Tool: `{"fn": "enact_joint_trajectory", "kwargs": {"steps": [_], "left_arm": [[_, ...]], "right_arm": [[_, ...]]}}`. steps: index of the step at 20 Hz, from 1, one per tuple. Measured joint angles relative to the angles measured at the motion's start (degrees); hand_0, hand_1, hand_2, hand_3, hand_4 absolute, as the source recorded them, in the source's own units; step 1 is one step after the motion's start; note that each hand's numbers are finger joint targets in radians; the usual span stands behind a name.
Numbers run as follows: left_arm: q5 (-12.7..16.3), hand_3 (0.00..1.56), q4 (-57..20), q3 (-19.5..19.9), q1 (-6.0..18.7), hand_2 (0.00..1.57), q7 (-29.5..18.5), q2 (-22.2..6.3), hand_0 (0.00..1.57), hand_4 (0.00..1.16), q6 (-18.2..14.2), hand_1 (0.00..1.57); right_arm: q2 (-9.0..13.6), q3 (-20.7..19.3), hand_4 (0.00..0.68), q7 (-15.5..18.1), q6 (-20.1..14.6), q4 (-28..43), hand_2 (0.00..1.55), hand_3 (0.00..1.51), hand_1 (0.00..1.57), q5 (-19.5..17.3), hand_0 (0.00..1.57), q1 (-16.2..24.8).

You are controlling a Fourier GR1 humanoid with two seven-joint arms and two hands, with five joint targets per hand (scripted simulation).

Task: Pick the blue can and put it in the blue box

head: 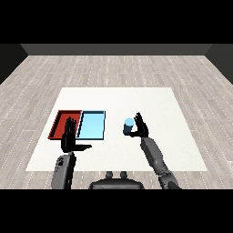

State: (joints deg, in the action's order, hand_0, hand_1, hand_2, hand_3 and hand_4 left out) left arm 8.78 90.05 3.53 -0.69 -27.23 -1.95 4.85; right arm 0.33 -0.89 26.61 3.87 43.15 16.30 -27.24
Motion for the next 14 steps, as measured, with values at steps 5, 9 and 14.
{"fn": "enact_joint_trajectory", "kwargs": {"steps": [5,9,14], "left_arm": [[0.2,0.0,1.0,0.2,-0.8,0.0,0.8,-0.4,0.0,0.0,0.2,0.0],[0.1,0.0,0.2,0.6,1.0,0.0,1.5,-0.6,0.0,0.0,-0.4,0.0],[0.0,0.0,2.0,0.1,-0.6,0.0,2.1,-0.2,0.0,0.0,-0.5,0.0]], "right_arm": [[0.1,1.0,0.0,-0.5,-1.0,-2.2,0.0,0.0,0.0,0.9,0.0,-2.8],[-0.2,1.7,0.0,0.6,-0.8,-5.3,0.0,0.0,0.0,2.1,0.0,-4.9],[-0.1,2.5,0.0,2.5,-0.8,-8.6,0.0,0.0,0.0,3.0,0.0,-6.2]]}}
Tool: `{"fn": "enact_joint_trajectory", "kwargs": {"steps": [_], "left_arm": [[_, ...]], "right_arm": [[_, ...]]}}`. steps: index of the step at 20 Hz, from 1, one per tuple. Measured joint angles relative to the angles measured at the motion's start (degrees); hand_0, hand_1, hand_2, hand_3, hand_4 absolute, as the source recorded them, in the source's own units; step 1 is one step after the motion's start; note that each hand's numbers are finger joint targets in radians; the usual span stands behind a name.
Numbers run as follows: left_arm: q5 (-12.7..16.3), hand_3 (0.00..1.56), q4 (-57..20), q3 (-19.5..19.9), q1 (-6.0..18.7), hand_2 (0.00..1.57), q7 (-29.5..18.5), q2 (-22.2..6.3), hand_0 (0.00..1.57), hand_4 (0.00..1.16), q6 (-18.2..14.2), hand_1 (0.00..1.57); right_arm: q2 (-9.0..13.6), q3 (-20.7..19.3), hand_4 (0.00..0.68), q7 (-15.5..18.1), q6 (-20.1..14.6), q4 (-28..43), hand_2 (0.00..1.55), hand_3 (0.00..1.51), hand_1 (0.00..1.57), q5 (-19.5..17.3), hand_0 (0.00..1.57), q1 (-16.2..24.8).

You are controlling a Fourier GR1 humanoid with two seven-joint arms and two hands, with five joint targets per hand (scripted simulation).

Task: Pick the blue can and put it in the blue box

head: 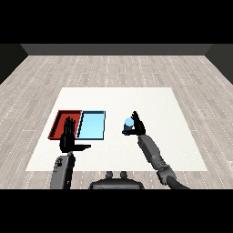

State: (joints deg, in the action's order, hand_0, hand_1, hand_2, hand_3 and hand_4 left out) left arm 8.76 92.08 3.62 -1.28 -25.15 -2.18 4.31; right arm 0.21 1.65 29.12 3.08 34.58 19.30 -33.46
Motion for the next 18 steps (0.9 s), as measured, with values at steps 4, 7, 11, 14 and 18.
{"fn": "enact_joint_trajectory", "kwargs": {"steps": [4,7,11,14,18], "left_arm": [[0.3,0.0,-1.0,0.3,1.7,0.0,0.5,-0.2,0.0,0.0,-0.1,0.0],[0.3,0.0,-1.0,0.5,0.8,0.0,-0.7,-0.3,0.0,0.0,0.4,0.0],[1.0,0.0,-1.3,0.7,2.2,0.0,0.5,-0.3,0.0,0.0,0.5,0.0],[1.0,0.0,-2.4,1.4,2.3,0.0,-0.4,-0.9,0.0,0.0,1.0,0.0],[0.6,0.0,-1.5,0.9,1.3,0.0,-0.5,-0.3,0.0,0.0,0.5,0.0]], "right_arm": [[0.5,1.2,0.0,0.1,-0.4,-2.2,0.0,0.0,0.0,1.6,0.0,-2.7],[0.1,2.2,0.0,1.4,-0.4,-5.2,0.0,0.0,0.0,2.9,0.0,-4.4],[-0.1,2.0,0.0,3.0,0.6,-8.4,0.0,0.0,0.0,3.5,0.0,-5.8],[-0.1,2.0,0.0,3.0,-0.5,-8.4,0.38,0.0,0.0,3.4,0.0,-5.6],[-0.2,4.5,0.647,3.5,-4.4,-11.6,1.48,1.45,1.55,5.3,1.55,-8.4]]}}
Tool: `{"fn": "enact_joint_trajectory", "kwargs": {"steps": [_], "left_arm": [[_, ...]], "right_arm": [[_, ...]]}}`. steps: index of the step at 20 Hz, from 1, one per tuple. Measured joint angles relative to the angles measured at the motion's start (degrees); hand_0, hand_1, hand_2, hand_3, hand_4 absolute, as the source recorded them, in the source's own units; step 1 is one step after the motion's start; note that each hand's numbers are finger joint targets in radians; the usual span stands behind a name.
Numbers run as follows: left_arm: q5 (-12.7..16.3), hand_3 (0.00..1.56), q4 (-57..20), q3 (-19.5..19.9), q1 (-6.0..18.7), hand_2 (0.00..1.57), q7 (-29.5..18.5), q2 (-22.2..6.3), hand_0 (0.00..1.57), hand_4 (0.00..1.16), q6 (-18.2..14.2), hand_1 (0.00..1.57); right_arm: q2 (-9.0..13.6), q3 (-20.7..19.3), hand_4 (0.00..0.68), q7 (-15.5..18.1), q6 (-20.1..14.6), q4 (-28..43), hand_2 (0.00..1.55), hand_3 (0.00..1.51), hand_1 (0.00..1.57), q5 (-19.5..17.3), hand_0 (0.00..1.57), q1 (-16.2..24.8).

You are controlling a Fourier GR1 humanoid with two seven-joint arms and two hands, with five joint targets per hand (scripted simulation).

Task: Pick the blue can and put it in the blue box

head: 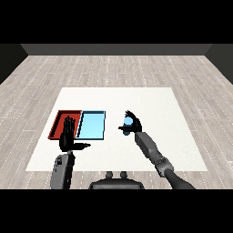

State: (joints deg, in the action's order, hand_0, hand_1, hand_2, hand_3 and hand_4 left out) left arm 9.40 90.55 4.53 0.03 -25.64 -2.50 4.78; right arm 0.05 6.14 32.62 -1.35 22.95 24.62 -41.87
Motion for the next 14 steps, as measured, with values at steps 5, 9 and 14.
{"fn": "enact_joint_trajectory", "kwargs": {"steps": [5,9,14], "left_arm": [[0.2,0.0,0.2,0.0,-0.1,0.0,0.1,0.0,0.0,0.0,0.2,0.0],[0.8,0.0,0.8,0.1,-0.2,0.0,0.6,-0.4,0.0,0.0,1.0,0.0],[0.3,0.0,2.1,-1.3,-1.4,0.0,1.2,0.4,0.0,0.0,0.7,0.0]], "right_arm": [[0.4,0.4,0.678,-1.8,-3.9,-1.6,1.49,1.44,1.56,-1.9,1.56,-1.3],[0.5,0.3,0.672,-2.8,-4.9,0.0,1.48,1.43,1.55,-3.3,1.55,-0.5],[0.5,0.8,0.651,-3.1,-6.4,4.3,1.45,1.41,1.49,-5.3,1.49,0.8]]}}
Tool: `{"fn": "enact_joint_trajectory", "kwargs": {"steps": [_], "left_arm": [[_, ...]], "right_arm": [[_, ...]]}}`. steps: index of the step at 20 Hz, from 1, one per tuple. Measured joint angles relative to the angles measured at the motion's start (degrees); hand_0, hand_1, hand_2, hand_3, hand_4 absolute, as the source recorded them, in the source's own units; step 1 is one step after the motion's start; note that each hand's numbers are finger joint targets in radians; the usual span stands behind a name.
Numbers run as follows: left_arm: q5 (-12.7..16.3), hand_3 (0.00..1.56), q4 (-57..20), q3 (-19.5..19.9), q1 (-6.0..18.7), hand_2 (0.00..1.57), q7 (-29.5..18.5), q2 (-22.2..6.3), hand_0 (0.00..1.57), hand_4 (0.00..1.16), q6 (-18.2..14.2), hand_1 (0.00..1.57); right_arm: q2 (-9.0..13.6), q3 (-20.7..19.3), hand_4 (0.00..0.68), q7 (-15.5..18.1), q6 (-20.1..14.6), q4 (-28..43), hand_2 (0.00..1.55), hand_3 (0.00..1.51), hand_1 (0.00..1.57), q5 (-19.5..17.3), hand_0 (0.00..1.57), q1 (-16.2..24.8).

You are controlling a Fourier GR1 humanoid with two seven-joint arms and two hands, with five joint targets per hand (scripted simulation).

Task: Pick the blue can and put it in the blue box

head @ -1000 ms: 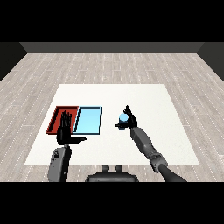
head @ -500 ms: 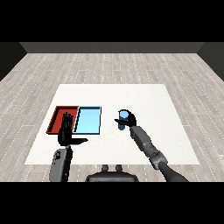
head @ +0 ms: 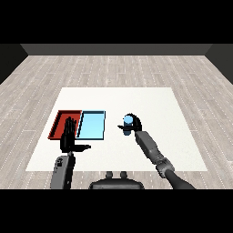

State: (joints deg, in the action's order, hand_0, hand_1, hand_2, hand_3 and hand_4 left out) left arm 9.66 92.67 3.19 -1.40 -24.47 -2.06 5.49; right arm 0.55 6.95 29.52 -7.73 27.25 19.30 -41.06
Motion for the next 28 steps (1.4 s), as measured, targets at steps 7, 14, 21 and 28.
{"fn": "enact_joint_trajectory", "kwargs": {"steps": [7,14,21,28], "left_arm": [[-4.4,0.0,-5.2,-2.9,2.1,0.0,-1.3,1.0,0.0,0.0,-1.4,0.0],[-3.9,0.0,-8.7,-8.6,4.2,0.0,0.7,1.8,0.0,0.0,-3.8,0.0],[-3.2,0.0,-11.3,-10.6,8.3,0.0,3.9,2.0,0.0,0.0,-5.3,0.0],[-1.9,0.0,-14.0,-14.7,11.8,0.0,4.5,1.8,0.0,0.0,-8.4,0.0]], "right_arm": [[0.2,0.5,0.648,-2.3,-1.2,7.3,1.46,1.41,1.5,-2.1,1.5,-0.3],[0.6,1.7,0.666,-3.1,-0.9,16.6,1.44,1.42,1.43,-4.1,1.43,1.2],[0.7,4.5,0.661,-8.8,-2.1,33.1,1.45,1.42,1.43,-7.1,1.43,10.2],[0.2,5.9,0.664,-11.2,-2.3,39.8,1.44,1.41,1.43,-9.4,1.43,13.9]]}}
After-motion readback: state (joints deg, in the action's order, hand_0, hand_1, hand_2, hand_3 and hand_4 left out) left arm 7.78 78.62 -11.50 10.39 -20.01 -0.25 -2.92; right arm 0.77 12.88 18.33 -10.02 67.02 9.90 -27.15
